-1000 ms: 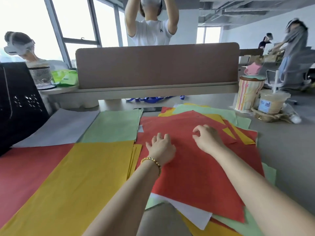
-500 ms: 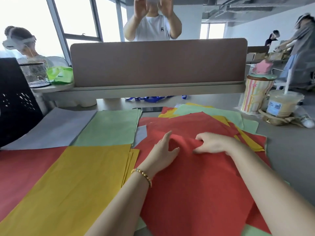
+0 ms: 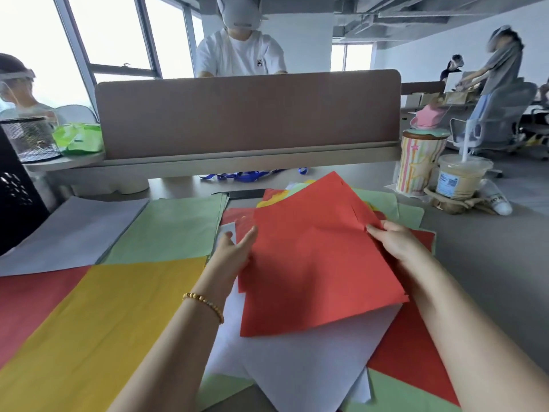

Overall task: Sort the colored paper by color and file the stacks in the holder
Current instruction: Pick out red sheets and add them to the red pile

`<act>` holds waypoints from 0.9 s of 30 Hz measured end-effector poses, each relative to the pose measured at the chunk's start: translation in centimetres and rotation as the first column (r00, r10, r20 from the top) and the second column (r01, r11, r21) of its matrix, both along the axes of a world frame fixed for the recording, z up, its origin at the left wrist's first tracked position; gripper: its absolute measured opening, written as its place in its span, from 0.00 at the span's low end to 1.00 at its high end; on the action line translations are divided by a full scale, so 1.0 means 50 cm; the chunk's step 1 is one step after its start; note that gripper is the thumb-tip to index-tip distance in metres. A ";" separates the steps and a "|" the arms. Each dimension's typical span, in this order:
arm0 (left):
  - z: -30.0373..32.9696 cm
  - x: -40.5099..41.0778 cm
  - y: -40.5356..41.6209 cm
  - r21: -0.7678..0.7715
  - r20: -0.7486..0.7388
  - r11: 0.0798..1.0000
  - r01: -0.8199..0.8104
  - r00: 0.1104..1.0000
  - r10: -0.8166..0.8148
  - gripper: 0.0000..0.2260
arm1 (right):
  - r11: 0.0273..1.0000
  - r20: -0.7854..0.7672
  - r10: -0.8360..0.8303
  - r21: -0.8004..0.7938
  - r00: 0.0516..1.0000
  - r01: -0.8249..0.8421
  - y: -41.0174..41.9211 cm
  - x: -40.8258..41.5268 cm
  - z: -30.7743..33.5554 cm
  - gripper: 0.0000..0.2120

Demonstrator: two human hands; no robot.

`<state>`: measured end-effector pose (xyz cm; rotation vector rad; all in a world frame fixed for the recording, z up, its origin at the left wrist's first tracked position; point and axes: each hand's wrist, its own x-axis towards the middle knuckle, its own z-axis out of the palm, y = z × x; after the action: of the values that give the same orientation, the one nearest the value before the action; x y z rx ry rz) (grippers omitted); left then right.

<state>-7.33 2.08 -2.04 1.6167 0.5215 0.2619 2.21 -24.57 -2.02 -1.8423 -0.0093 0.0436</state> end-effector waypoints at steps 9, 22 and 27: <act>0.020 -0.003 0.003 -0.283 0.050 0.959 0.019 0.999 -0.006 0.14 | 0.987 -0.051 0.151 -0.048 0.987 -0.153 0.062 -0.047 0.009 0.12; -0.034 -0.003 -0.028 0.714 -0.277 0.630 0.305 0.950 -0.146 0.37 | 0.824 -0.042 0.096 -0.556 0.994 -0.104 0.039 -0.049 0.021 0.07; -0.035 -0.004 -0.037 0.734 -0.289 0.580 0.352 0.936 -0.203 0.39 | 0.961 -0.058 0.169 -0.211 0.984 -0.177 0.069 -0.060 0.019 0.27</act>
<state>-7.54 0.21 -3.77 2.5811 0.2659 0.0987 -0.82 -21.09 -1.05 -2.0537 -0.1436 0.2104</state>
